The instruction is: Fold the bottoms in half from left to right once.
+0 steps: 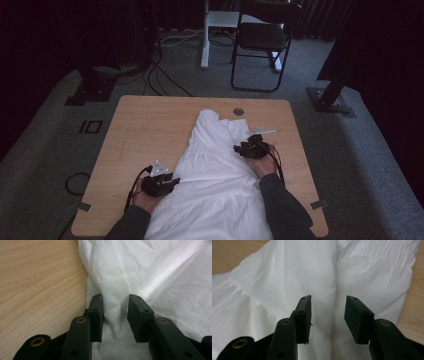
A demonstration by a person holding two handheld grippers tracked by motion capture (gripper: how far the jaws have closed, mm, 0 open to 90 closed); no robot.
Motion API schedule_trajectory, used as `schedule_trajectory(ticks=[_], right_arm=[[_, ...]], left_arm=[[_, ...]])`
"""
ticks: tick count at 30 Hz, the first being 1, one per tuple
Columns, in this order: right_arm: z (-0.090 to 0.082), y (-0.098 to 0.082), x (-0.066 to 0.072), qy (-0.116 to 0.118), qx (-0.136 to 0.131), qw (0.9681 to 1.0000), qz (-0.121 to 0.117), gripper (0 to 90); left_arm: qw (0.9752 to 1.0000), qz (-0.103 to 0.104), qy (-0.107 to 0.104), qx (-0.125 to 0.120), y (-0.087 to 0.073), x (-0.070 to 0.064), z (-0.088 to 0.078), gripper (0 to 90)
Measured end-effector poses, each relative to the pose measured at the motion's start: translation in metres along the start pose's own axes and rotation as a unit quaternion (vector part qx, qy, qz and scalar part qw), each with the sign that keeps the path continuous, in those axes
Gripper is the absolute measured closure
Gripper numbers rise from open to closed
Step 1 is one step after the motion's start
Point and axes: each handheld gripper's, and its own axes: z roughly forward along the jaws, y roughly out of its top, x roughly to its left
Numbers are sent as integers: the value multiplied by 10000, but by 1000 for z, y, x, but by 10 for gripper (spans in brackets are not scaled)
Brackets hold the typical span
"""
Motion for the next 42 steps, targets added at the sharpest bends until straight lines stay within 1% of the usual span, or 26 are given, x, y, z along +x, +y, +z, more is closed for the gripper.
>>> schedule_trajectory(ticks=[2,4,6,7,9,11,14,15,16,18,19,20,21,23,24,26,28,30,31,32,33,34,35,36,39,42], right_arm=[[4,1,-2,50,49,9999,71,558],[13,-1,-3,343,346,9988,97,592],[15,-1,-1,155,649,9977,-71,781],[11,0,0,97,630,9979,-79,867],[-9,4,2,10,280,9996,-85,893],[-36,7,5,-245,-103,9995,-178,895],[-66,-2,5,-564,-297,9976,-263,896],[-66,-2,5,-564,-297,9976,-263,896],[-67,-17,3,-716,-64,9970,-289,895],[-58,-32,-1,-745,169,9968,-220,894],[-58,-32,-1,-745,169,9968,-220,894],[-42,-47,-6,-678,409,9969,-19,893],[-38,-50,-6,-673,490,9965,3,893],[-31,-54,-5,-674,543,9963,2,892],[-31,-53,-4,-706,570,9959,-10,891],[-31,-52,-4,-715,622,9955,-80,890],[-31,-52,-5,-671,630,9957,-47,889],[-31,-52,-6,-641,605,9961,5,889],[-30,-52,-6,-637,593,9962,11,889],[-30,-52,-7,-639,580,9963,2,890],[-30,-52,-7,-639,570,9963,-12,889],[-30,-52,-7,-629,559,9965,-19,890],[-30,-52,-7,-629,559,9965,-19,890],[-30,-53,-8,-592,548,9967,-19,889],[-30,-53,-10,-535,516,9972,-12,889],[-31,-55,-11,-483,447,9978,-24,889]], left_arm=[[10000,18,-2,3,0,0,0,654],[10000,5,-16,-1,0,0,0,648],[10000,-25,-30,4,0,0,0,649],[10000,-24,-25,11,0,0,-1,651],[10000,10,3,36,0,-1,-1,661],[10000,4,13,53,0,-1,-2,675],[10000,-52,-36,69,-1,-1,-2,683],[10000,-52,-36,69,-1,-1,-2,683],[9999,-46,-63,102,0,-2,-3,684],[9999,-21,-55,111,0,-3,-3,684],[9999,-21,-55,111,0,-3,-3,684],[9999,-6,-63,137,0,-4,-3,682],[9998,-28,-112,178,1,-3,-3,679],[9995,-63,-197,254,4,-1,-4,635],[9996,-9,-147,260,7,0,-5,579],[9999,-53,-106,25,18,6,-11,543],[9997,-86,-41,-210,37,11,-16,525],[9995,-24,-13,-312,60,12,-13,524],[9995,-24,-13,-312,60,12,-13,524],[9996,71,25,-271,80,12,2,525],[9998,91,6,-194,91,11,15,530],[9999,87,-7,-119,95,11,24,536],[9999,87,-7,-119,95,11,24,540],[9999,82,-5,96,101,8,48,550],[9991,174,-27,379,95,3,74,594],[9984,279,45,496,87,-1,78,722]])
